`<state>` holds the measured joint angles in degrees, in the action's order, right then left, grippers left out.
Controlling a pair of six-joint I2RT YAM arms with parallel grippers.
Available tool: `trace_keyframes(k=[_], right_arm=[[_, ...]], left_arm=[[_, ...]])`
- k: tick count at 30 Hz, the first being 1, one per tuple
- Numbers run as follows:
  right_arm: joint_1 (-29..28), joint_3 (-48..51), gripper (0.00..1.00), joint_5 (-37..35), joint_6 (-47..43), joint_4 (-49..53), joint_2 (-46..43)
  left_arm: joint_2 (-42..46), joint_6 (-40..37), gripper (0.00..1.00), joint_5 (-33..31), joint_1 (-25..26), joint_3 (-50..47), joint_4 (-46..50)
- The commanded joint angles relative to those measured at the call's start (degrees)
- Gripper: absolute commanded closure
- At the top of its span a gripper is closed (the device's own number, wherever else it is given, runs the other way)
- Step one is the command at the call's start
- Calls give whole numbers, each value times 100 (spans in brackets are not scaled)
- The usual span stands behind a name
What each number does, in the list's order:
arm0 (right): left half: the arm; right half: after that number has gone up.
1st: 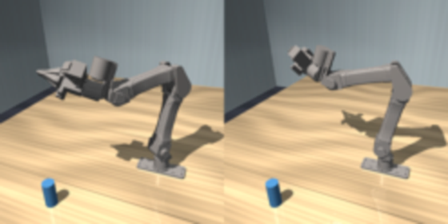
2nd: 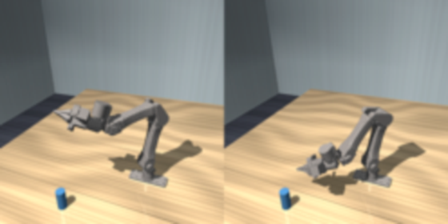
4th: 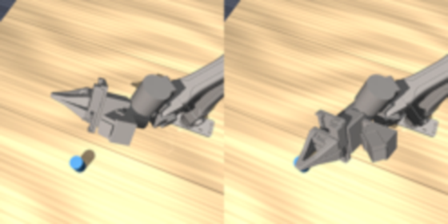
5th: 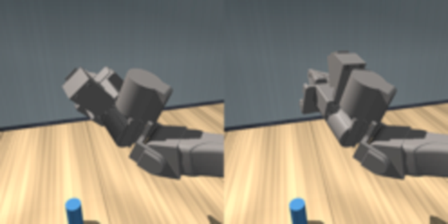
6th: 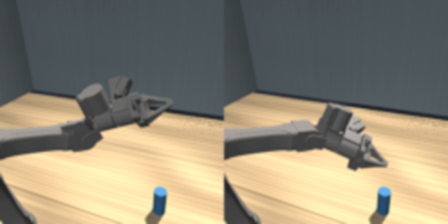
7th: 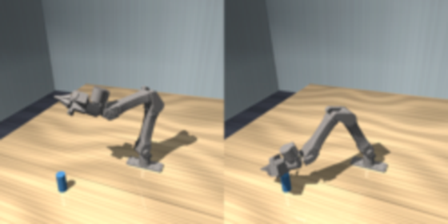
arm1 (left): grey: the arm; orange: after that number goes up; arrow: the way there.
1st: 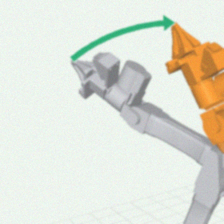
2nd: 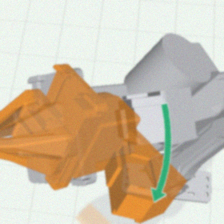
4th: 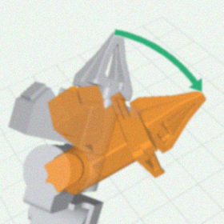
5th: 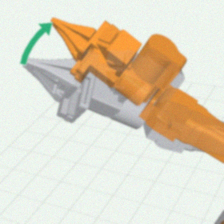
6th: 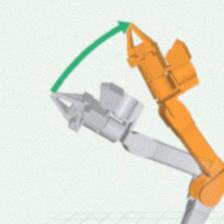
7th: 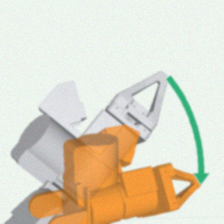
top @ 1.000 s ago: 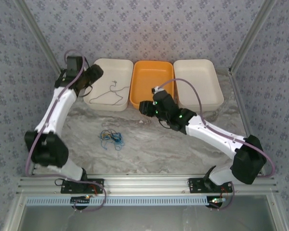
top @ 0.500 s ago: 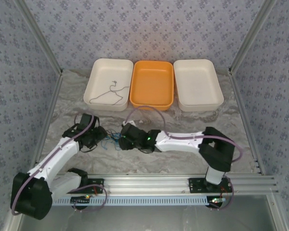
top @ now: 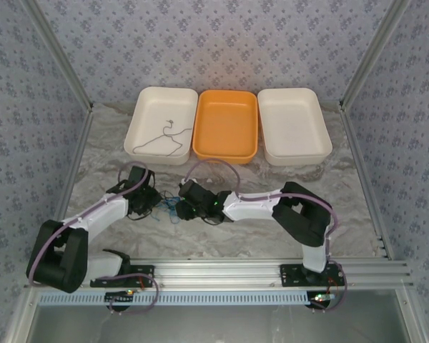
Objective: Untangle the cables
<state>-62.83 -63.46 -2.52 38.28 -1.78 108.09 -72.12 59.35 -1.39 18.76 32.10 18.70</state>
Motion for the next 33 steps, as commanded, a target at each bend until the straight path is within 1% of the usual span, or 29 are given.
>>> trace_keyframes(k=[1,3,4,5,9,14,16,20,23,26,29,31,32,33], right_arm=[[98,102,70,251,101,-281,133],[136,158,71,287,133,-370,108],[154,178,71,327,151,-412,101],[161,193,74,350,159,-443,98],[157,372,100,235,244,-507,-74],[237,1120,100,-387,353,-522,-845],[391,1494,100,-565,396,-460,-1357],[735,1948,100,-840,364,-46,-2314],[1027,2132,100,-923,289,293,-2943],[1383,2156,100,-1064,190,814,-3530],[1909,2121,100,-1263,189,1588,-4191],[2422,2124,100,-1277,183,2105,-4722],[2668,2123,100,-1217,137,2273,-4949],[2946,2127,100,-1062,40,2370,-5196]], left_arm=[[-14,85,87,-82,-31,6,-318],[12,72,100,-117,-31,25,-284],[35,53,100,-125,-31,21,-270],[59,50,100,-125,-35,25,-271],[462,124,100,-160,-31,-30,-147],[1471,186,100,-173,-65,179,376],[1843,119,100,-206,-124,417,715],[2228,-61,100,-125,-285,920,1221],[2397,-108,100,89,-464,1116,1284],[2487,-175,100,53,-615,1310,1473],[2475,-304,100,-224,-738,1484,1821],[2461,-388,100,-432,-799,1525,1987],[2458,-406,100,-517,-812,1507,2161],[2455,-435,100,-512,-834,1446,2143]])
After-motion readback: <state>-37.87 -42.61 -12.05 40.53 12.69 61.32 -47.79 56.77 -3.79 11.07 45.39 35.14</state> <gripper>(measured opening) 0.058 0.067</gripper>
